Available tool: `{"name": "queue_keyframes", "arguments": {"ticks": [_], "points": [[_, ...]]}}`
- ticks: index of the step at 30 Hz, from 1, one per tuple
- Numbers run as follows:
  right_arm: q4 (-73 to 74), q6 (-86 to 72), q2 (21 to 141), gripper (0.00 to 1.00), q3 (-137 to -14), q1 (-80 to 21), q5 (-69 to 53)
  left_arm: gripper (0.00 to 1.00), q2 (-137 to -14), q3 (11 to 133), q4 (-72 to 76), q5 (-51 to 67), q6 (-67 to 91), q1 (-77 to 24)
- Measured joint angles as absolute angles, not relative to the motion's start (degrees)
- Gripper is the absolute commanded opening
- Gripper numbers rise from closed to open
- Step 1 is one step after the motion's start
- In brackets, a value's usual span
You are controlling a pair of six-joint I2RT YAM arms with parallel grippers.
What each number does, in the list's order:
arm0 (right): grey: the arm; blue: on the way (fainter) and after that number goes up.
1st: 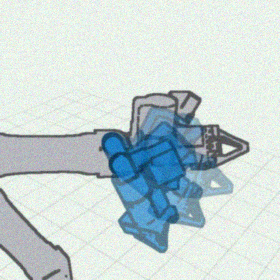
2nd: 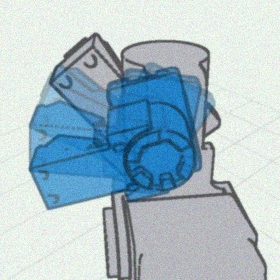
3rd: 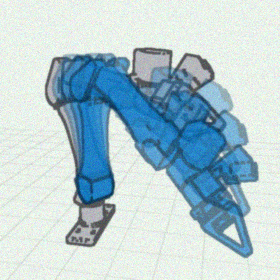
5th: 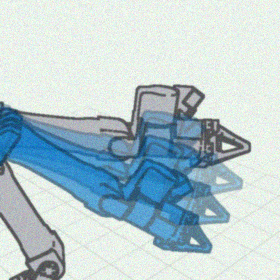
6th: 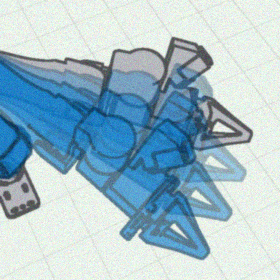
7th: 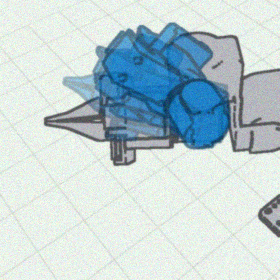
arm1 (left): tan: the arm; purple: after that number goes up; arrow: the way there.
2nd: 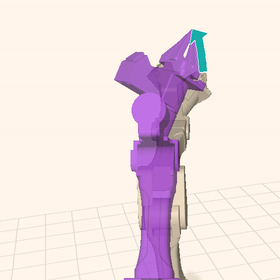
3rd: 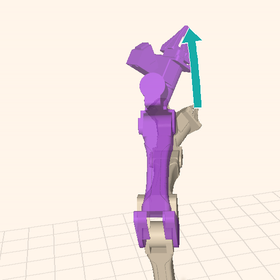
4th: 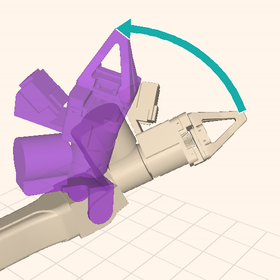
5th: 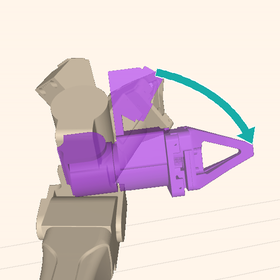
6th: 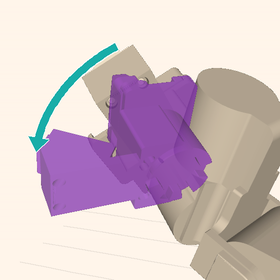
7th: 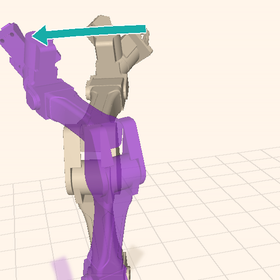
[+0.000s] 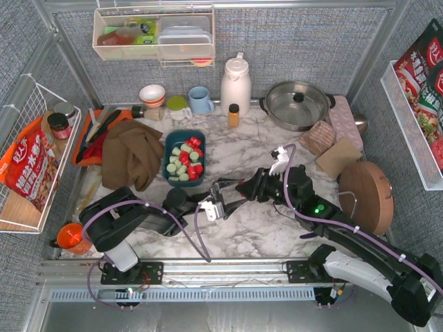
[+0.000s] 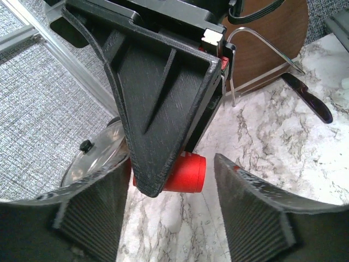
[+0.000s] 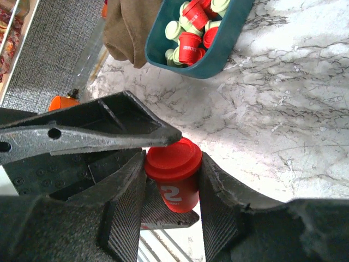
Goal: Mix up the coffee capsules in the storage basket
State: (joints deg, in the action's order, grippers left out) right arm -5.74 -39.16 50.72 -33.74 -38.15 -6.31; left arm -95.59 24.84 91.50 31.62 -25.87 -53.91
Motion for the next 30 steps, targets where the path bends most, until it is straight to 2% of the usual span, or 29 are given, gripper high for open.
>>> {"name": "queue_keyframes", "arguments": {"ticks": [2, 9, 12, 15, 18, 26, 30], "points": [[-5.78, -39.46, 50.72, 0.35, -33.50, -38.15, -6.48, 0.62, -95.46, 24.62, 91.55, 31.62, -25.89, -53.91], [-5.78, -39.79, 50.59, 0.35, -33.45, -38.15, -6.92, 0.51, -95.33, 24.36, 91.59, 31.55, -26.15, -53.93], [-5.76, -39.97, 50.59, 0.43, -33.45, -38.15, -6.92, 0.48, -95.33, 24.36, 91.59, 31.53, -26.37, -53.93], [-5.76, -40.01, 50.68, 0.54, -33.45, -38.15, -6.94, 0.45, -95.33, 24.23, 91.59, 31.33, -26.57, -53.95], [-5.76, -40.10, 50.72, 0.59, -33.47, -38.15, -7.25, 0.44, -95.33, 23.86, 91.59, 30.55, -26.57, -53.95], [-4.21, -38.41, 49.25, 0.62, -34.39, -38.15, -7.51, 0.39, -94.89, 22.96, 91.59, 28.08, -26.89, -53.95], [-1.08, -35.99, 47.11, 0.62, -35.68, -38.15, -5.93, 0.39, -93.91, 21.96, 91.61, 22.92, -27.03, -53.71]]}}
